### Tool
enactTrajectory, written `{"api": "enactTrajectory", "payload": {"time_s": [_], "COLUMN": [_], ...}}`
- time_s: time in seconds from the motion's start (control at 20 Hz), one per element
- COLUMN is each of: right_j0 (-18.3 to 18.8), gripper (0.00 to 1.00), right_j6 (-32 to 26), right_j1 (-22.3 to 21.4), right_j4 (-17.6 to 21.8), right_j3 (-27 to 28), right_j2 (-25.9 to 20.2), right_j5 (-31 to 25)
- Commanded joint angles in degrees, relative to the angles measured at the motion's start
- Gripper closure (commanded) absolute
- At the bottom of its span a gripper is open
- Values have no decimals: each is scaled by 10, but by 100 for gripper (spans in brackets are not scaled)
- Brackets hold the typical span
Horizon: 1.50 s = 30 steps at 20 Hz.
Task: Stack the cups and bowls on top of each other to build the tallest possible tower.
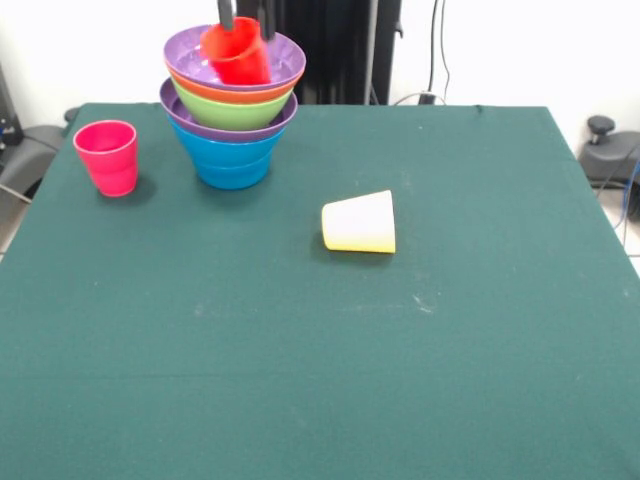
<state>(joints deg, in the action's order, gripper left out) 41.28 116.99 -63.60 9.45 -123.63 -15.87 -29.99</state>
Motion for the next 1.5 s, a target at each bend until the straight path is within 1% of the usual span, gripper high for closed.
{"api": "enactTrajectory", "payload": {"time_s": [0.05, 0.15, 0.35, 0.5, 0.7, 1.1, 1.25, 1.3, 1.35, 1.5], "right_j0": [-30, -33, -37, -40, -47, -42, -45, -48, -50, -56], "gripper": [0, 0, 0, 0, 0, 0, 0, 0, 0, 0], "right_j6": [3, 5, 10, 9, 14, 6, 9, 13, 18, 36], "right_j1": [-88, -88, -74, -66, -75, -61, -65, -66, -59, -15], "right_j4": [-40, -43, -43, -39, -38, -37, -43, -46, -44, -20], "right_j3": [-56, -59, -54, -37, -34, -25, -30, -38, -42, -33], "right_j2": [5, 5, 3, 3, 8, 4, 4, 5, 4, 6], "right_j5": [-122, -120, -113, -126, -139, -136, -140, -131, -113, -56]}}
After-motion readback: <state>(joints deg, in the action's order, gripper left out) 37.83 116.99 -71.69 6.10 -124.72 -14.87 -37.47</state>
